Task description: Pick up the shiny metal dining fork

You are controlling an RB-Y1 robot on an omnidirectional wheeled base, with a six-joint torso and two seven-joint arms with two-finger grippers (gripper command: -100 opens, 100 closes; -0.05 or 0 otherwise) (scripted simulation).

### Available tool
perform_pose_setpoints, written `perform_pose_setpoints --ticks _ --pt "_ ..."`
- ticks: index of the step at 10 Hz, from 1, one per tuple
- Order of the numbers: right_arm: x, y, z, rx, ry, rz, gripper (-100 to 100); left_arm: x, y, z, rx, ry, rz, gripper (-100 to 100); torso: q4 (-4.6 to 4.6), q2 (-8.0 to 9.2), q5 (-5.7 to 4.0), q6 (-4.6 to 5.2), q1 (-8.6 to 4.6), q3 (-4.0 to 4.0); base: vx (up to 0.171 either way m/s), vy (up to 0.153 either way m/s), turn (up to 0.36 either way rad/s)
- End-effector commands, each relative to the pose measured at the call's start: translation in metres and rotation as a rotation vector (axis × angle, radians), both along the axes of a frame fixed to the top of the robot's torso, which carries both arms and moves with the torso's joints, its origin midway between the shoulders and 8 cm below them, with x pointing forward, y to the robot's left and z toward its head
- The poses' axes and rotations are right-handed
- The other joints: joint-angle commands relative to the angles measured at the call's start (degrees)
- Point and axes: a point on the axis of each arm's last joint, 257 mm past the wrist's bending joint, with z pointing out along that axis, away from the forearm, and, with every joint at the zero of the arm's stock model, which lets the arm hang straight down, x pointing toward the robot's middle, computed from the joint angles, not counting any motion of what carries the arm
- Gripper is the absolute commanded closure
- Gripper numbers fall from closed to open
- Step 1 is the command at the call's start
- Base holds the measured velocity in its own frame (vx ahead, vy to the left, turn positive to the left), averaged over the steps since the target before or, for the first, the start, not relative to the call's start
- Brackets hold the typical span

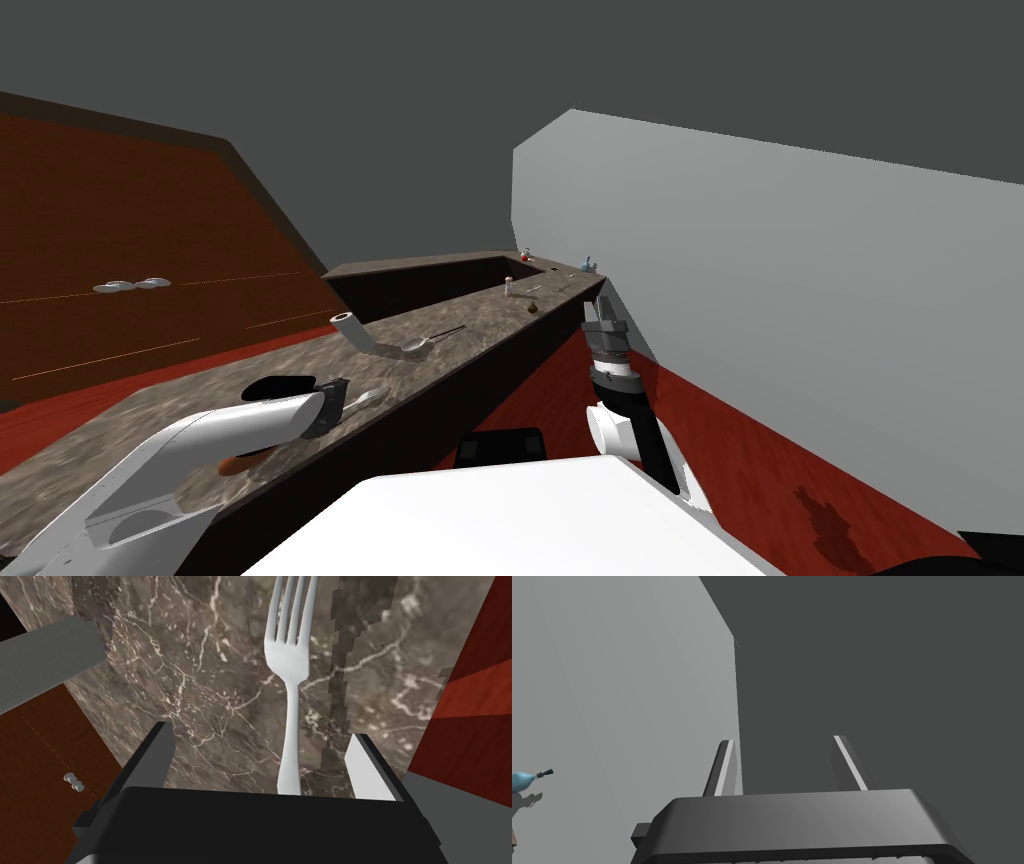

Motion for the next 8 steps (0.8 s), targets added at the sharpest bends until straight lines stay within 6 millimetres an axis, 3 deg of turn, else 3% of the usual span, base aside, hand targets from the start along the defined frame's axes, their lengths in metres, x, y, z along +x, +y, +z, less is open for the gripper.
perform_pose_setpoints --ticks 1,8 --pt "0.0 0.0 0.0 0.0 0.0 0.0 0 -0.012 0.001 -0.004 -0.026 0.033 0.03 -100 0.0 0.0 0.0 0.0 0.0 0.0 0.008 0.032 -0.075" --pt "0.0 0.0 0.0 0.0 0.0 0.0 0 -0.051 -0.001 -0.013 -0.109 0.155 0.125 -100 0.02 0.09 -0.01 0.0 -0.06 0.05 0.0 0.029 -0.056"
